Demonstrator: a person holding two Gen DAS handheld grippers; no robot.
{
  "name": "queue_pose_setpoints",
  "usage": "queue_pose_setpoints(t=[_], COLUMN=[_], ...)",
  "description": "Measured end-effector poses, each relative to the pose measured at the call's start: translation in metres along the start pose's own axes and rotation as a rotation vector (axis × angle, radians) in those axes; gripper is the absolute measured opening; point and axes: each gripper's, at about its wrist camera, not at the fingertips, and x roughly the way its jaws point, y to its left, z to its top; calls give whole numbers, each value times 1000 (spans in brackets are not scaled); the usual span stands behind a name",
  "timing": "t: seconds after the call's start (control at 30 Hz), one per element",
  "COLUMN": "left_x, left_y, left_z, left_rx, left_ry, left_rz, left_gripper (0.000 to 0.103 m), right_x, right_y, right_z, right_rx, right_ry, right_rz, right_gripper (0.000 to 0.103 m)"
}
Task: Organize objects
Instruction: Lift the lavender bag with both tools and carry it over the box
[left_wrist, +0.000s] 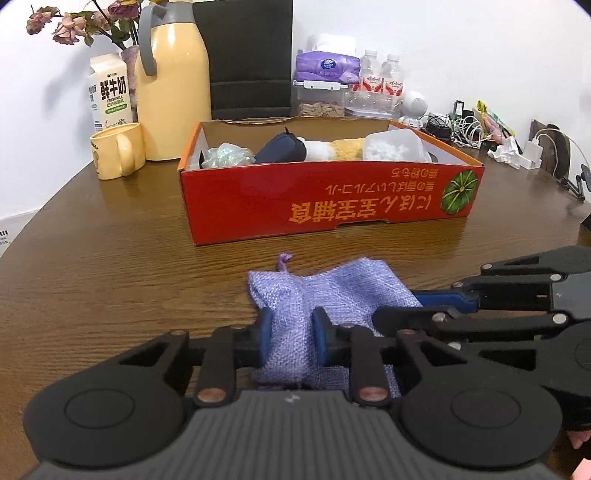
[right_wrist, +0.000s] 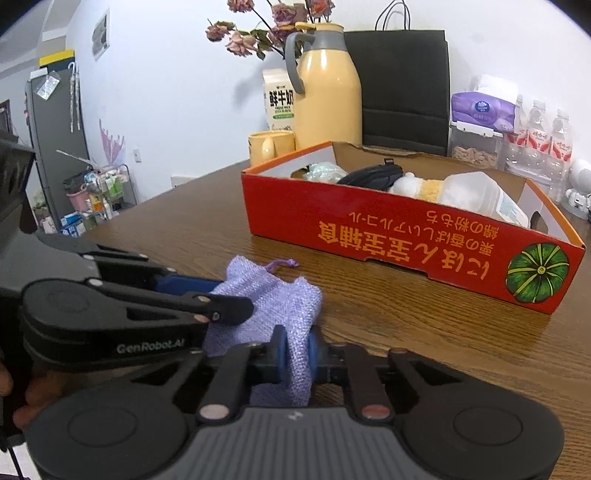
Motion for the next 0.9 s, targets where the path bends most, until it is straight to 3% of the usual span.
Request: queue_pose_setpoints(t=[0.23,0.53,0.77,0.9], left_x=[-17,-28,2,32], left_y=[-5,-21,-27,-25], left_z=[12,78,136,157], left_rx=[2,33,-20,-68], left_ry=[-90,-277,-356,-356], left_rz=[5,17,57,68], left_gripper=[20,20,20,20], right_x=[-11,-31,-19,3], right_y=[-2,-25,-65,-91], right_z=[6,62,111,129], right_rx=[3,-6,60,109], right_ry=[-66,-251,-359,-387], right_rz=[17,-49,-101,-129], right_gripper=[8,8,8,8])
